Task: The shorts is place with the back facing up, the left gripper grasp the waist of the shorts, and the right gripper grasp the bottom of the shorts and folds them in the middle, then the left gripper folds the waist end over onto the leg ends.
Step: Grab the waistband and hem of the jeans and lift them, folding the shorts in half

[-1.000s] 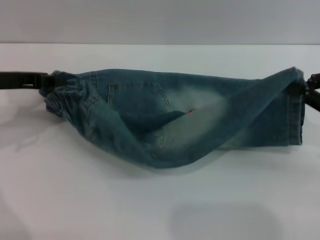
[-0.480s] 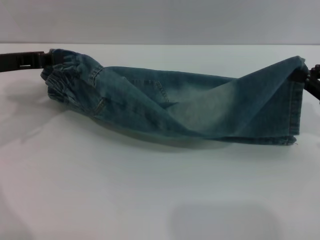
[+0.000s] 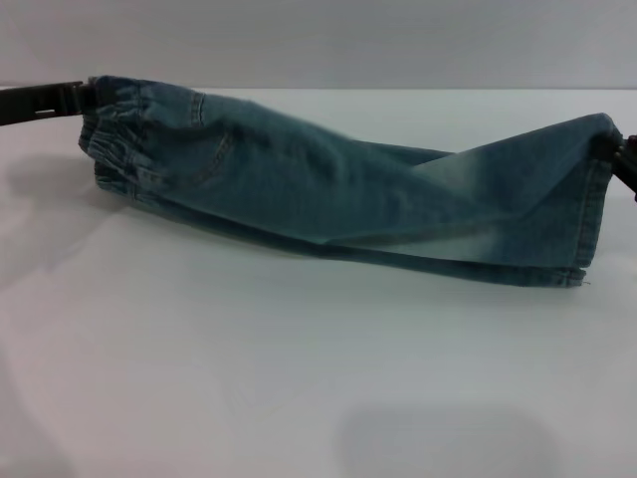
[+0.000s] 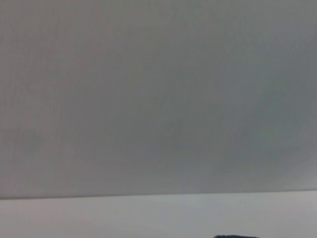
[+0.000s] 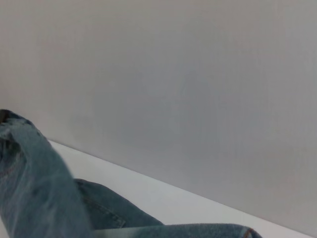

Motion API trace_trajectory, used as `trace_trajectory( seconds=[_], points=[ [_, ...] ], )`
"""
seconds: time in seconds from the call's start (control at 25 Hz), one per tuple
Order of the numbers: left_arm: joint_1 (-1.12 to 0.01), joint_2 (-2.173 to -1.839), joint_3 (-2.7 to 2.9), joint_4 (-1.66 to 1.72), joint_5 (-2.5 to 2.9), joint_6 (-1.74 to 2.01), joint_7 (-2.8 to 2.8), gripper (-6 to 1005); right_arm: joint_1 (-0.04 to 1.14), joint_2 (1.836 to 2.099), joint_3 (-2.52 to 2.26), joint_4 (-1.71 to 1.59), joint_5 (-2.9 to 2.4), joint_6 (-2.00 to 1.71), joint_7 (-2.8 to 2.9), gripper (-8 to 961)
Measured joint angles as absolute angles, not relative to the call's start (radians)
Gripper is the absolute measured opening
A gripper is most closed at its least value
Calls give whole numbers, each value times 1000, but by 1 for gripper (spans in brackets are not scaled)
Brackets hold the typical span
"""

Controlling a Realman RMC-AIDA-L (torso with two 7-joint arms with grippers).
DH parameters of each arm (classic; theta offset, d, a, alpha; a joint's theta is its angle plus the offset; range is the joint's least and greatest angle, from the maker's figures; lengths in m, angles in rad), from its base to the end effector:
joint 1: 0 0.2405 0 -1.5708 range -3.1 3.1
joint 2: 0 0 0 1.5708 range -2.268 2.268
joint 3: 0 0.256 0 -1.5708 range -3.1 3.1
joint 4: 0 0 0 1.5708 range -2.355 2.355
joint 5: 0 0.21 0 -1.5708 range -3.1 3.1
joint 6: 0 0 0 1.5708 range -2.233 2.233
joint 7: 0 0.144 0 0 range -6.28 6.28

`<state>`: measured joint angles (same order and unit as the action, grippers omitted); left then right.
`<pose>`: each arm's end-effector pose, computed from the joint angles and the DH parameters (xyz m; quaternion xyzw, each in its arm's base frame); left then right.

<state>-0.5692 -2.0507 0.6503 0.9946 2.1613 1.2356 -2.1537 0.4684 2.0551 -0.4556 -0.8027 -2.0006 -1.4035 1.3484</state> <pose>-0.2655 0.4021 0.0908 -0.8101 -0.4487 -0.2095 0.3140 0.3104 0.3497 0.0766 -0.8843 0.2328 0.2203 0.3397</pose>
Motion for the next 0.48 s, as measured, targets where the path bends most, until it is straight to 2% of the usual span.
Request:
trace_trajectory(
  seconds=[0.48],
  points=[
    [-578, -2053, 662, 968, 2161, 1142, -2155, 51, 474, 2055, -460, -753, -2000, -1302, 1347, 0]
  ],
)
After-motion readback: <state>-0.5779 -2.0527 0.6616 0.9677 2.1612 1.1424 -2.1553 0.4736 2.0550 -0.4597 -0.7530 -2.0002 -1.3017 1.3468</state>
